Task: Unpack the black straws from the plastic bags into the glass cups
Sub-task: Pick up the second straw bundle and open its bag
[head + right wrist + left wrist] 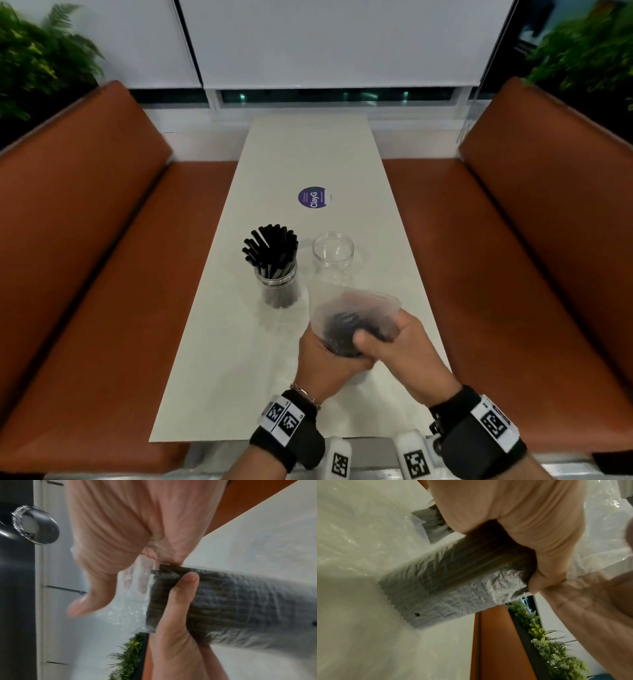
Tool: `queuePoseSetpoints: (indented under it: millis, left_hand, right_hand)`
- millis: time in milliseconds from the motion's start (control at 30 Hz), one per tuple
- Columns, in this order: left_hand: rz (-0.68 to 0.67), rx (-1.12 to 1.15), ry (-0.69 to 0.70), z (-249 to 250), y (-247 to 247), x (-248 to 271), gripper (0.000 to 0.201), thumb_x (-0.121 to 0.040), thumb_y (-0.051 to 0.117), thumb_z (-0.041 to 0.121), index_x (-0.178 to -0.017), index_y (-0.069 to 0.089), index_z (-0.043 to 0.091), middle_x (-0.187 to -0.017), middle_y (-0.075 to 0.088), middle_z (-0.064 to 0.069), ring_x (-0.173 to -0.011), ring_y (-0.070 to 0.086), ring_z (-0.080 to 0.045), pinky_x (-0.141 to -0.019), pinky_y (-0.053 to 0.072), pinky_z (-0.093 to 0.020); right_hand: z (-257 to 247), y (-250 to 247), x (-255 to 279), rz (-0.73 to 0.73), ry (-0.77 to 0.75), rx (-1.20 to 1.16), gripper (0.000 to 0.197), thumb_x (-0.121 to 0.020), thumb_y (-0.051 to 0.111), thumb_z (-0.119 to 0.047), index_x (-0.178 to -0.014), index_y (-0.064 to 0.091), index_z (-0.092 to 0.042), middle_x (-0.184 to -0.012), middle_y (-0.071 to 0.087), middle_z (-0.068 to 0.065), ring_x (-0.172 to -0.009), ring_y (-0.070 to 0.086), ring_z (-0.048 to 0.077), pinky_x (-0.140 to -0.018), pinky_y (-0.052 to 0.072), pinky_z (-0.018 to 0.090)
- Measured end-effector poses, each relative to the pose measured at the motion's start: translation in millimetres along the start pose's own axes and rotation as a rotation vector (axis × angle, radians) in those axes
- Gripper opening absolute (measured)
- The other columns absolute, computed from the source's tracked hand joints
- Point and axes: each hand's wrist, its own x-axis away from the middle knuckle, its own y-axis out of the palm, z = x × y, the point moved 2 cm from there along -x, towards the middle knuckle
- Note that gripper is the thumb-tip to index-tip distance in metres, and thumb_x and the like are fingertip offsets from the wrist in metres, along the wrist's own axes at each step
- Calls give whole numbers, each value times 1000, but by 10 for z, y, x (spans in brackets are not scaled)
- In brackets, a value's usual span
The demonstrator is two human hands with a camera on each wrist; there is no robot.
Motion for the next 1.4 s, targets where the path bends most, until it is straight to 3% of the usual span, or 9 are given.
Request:
queuePoseSetpoints:
  millis: [167, 333, 500, 733, 800, 900, 1033, 1267, 1400]
  left_hand:
    - [3, -81, -39, -305, 175, 32, 38, -75, 91, 24, -109, 74, 27, -103, 80, 1, -99, 77, -17, -82, 65, -41]
    - [-81, -207, -192, -524, 128, 70, 50, -75, 82, -19, -99, 68, 22, -86, 73, 8, -73, 70, 16, -62, 57, -10]
    - [-200, -390, -245, -709, 96, 90, 36, -74, 89, 13, -69, 67, 40, -65, 72, 16, -65, 68, 10, -59, 59, -22]
    - [-302, -62, -30, -140, -199, 63, 139, -42, 108, 9, -156, 31, 33, -142, 60, 12, -133, 59, -7, -106, 53, -24]
    - [-199, -86, 18, -57, -70, 68, 132, -37, 110, 19, -149, 42, 36, -134, 63, 12, -128, 63, -12, -103, 55, -25]
    - [-32, -134, -8, -136, 108, 65, 97, -44, 109, 22, -127, 59, 35, -117, 68, 22, -113, 68, -1, -89, 59, -16]
    - [35, -130, -93, -368, 167, 63, 68, -55, 103, 17, -108, 64, 34, -103, 74, 24, -99, 72, 5, -76, 58, -9]
    - [43, -139, -154, -685, 178, 87, 61, -58, 100, 24, -112, 71, 27, -101, 78, 21, -96, 75, 4, -83, 63, -19]
    - [45, -109, -235, -834, 186, 57, 66, -58, 100, 23, -118, 72, 19, -110, 81, 3, -104, 78, -15, -92, 64, -41]
  right_hand:
    - [393, -73, 60, -19, 70, 135, 94, -55, 102, 1, -138, 62, -21, -132, 72, 7, -124, 69, 26, -100, 60, 45]
    - [693, -5, 43, 25, 158, 70, 76, -59, 101, -1, -127, 69, -13, -120, 79, 7, -115, 74, 23, -96, 63, 41]
    - [1077, -13, 15, 77, 186, 88, 59, -67, 98, -2, -121, 75, -8, -115, 81, 7, -111, 77, 24, -99, 62, 49]
    - [1295, -59, 21, 78, 121, 113, 58, -73, 94, -12, -126, 69, -8, -118, 78, 12, -112, 75, 32, -96, 60, 57]
    - [1339, -38, 42, 68, 125, 4, 65, -81, 90, -28, -135, 64, -5, -130, 72, 18, -123, 69, 35, -101, 58, 53]
    - [1393, -31, 43, 27, 262, 42, 48, -81, 88, -36, -124, 68, -36, -121, 72, 11, -106, 73, 2, -92, 61, 29]
    - [1586, -132, 52, 47, 211, 214, 38, -88, 80, -19, -124, 73, -10, -114, 78, 12, -108, 76, 26, -91, 64, 45]
    - [1387, -355, 32, -183, 298, 552, 46, -69, 94, -21, -111, 78, -30, -107, 81, -13, -104, 75, 3, -94, 61, 28]
    - [901, -840, -188, -249, 299, 873, 48, -86, 83, -14, -128, 70, -34, -123, 70, -21, -108, 67, -8, -104, 55, 22]
